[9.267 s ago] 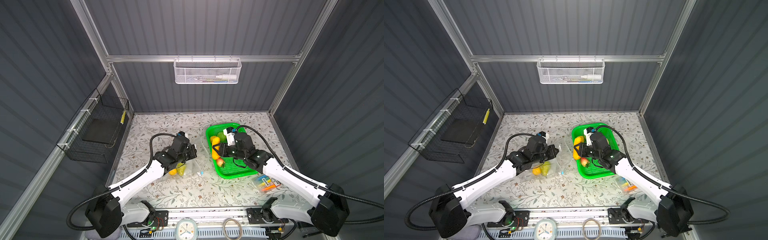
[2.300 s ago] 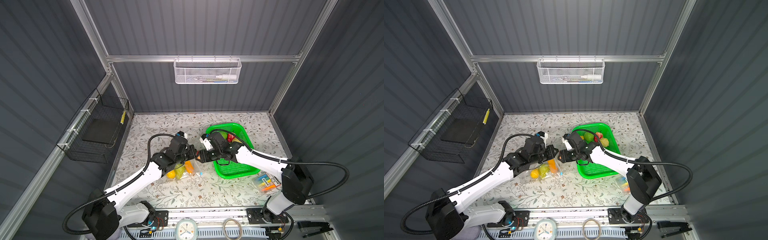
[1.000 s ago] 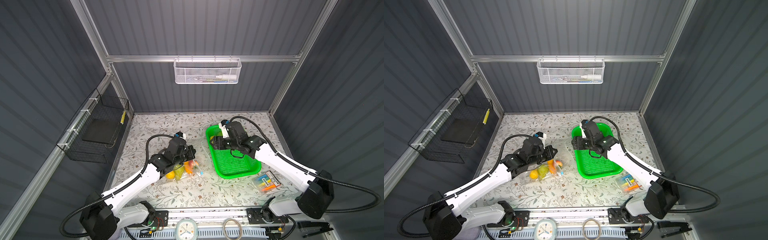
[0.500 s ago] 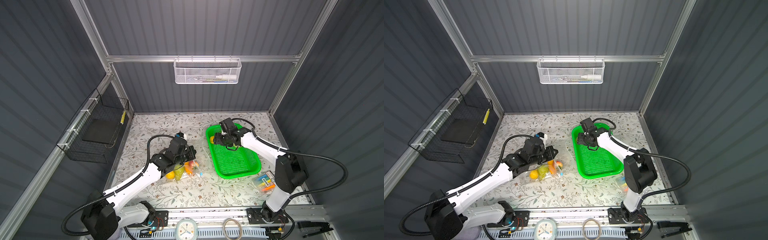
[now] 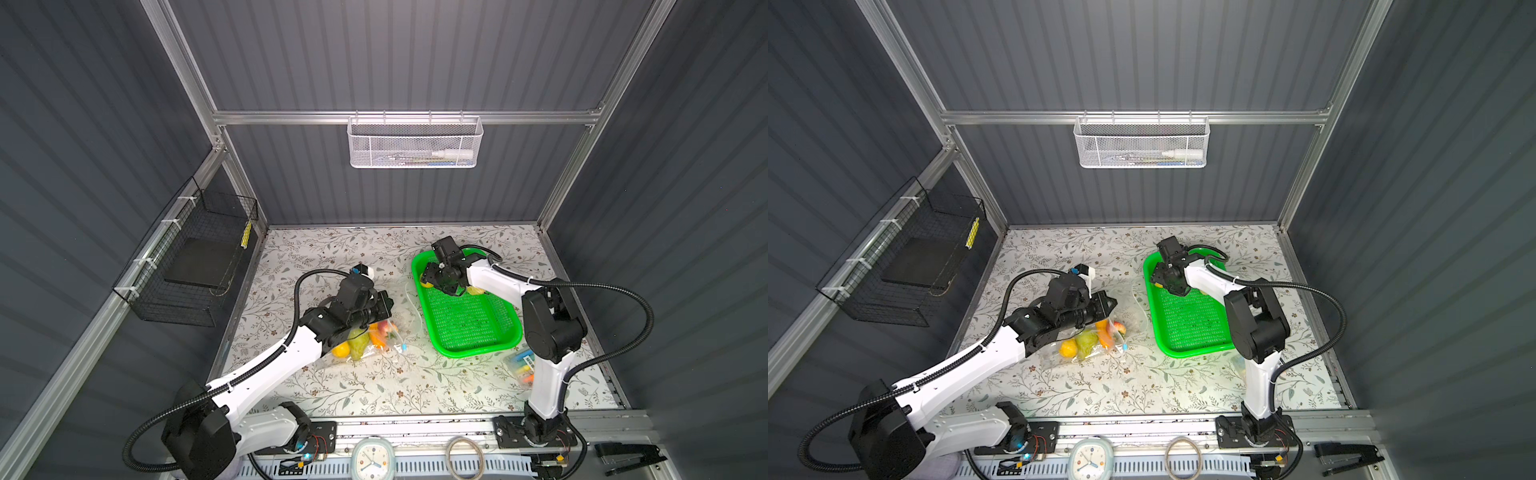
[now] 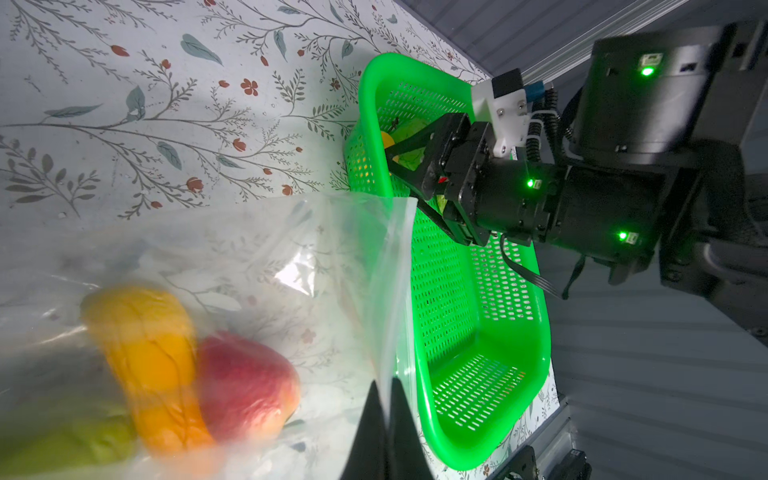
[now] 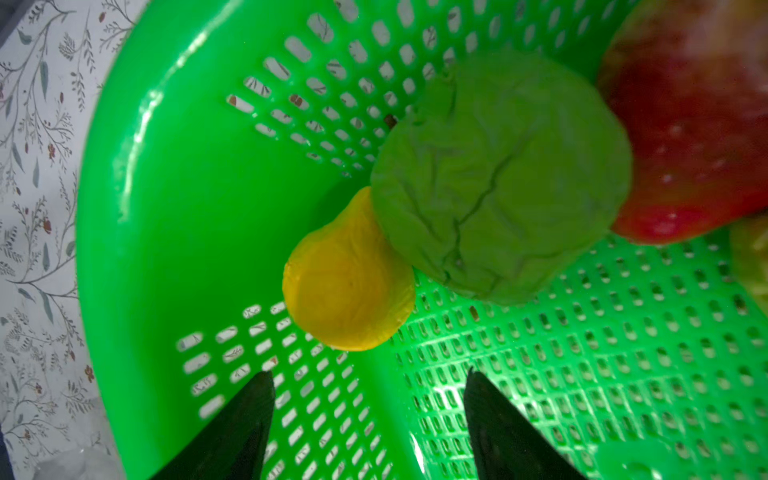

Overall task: Place the food in the zip-top bag and seal the zipper
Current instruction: 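Return the right gripper to the basket and grasp the yellow pear, then carry the yellow pear into the bag held by the left gripper and release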

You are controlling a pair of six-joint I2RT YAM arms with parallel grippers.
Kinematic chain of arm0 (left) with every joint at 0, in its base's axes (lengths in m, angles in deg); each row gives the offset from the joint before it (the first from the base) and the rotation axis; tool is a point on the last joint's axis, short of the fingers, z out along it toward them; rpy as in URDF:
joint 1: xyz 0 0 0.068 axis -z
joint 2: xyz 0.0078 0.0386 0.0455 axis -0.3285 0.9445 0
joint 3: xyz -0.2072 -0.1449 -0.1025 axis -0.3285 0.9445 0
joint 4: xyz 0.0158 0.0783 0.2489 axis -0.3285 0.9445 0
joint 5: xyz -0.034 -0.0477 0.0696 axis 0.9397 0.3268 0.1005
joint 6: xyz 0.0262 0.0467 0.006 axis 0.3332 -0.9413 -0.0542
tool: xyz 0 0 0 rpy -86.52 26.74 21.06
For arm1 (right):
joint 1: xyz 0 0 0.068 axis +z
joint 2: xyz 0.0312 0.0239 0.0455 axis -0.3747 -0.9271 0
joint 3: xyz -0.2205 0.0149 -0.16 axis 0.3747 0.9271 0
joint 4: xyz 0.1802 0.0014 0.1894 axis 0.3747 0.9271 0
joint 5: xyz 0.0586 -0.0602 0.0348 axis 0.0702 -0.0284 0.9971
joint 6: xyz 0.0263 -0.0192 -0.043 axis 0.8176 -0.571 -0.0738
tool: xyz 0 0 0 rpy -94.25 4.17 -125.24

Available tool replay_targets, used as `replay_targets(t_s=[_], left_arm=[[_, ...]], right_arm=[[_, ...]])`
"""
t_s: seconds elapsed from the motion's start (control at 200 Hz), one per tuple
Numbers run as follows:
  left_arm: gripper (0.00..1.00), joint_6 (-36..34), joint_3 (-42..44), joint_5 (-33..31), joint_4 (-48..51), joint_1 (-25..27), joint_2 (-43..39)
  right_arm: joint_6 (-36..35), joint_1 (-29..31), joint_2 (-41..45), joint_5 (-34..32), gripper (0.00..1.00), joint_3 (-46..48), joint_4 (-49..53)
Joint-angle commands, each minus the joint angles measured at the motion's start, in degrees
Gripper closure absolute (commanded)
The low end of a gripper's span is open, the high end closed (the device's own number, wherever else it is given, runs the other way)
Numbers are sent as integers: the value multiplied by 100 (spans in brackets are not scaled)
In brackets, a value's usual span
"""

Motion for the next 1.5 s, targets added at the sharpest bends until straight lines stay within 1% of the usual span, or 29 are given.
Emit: replay_targets(t_s=[0.0,0.18,0.385,0.545,0.665,0.815,0.925,1.021,1.196,1.376,1.491], left_arm=[[100,44,85,71,-67,39,-140],[100,56,93,53,-81,36,-141],[100,66,103,73,-100,37,-145],[100,53,119,64,-93,32,-141],[100,39,103,62,-71,38,-153],[100,25,112,32,-14,38,-197],[100,23,119,0,5,38,-241],[100,17,114,-2,6,33,-241],[100,6,82,1,7,39,-203],[100,-36,25,0,21,36,-133],[100,-76,-40,13,41,38,-72]], right_arm=[[423,-44,-95,-64,25,-4,-339],[518,-133,-378,150,25,-146,-431],[606,-135,-587,117,25,-168,-454],[550,-134,-728,238,31,-181,-446],[517,-138,-768,196,37,-155,-453],[410,-151,-782,111,49,-180,-442],[250,-160,-736,76,56,-185,-439],[81,-164,-635,62,58,-190,-425],[-201,-160,-212,121,58,33,-492],[-437,-174,584,207,59,648,-774],[-759,-169,1124,308,60,983,-772]])
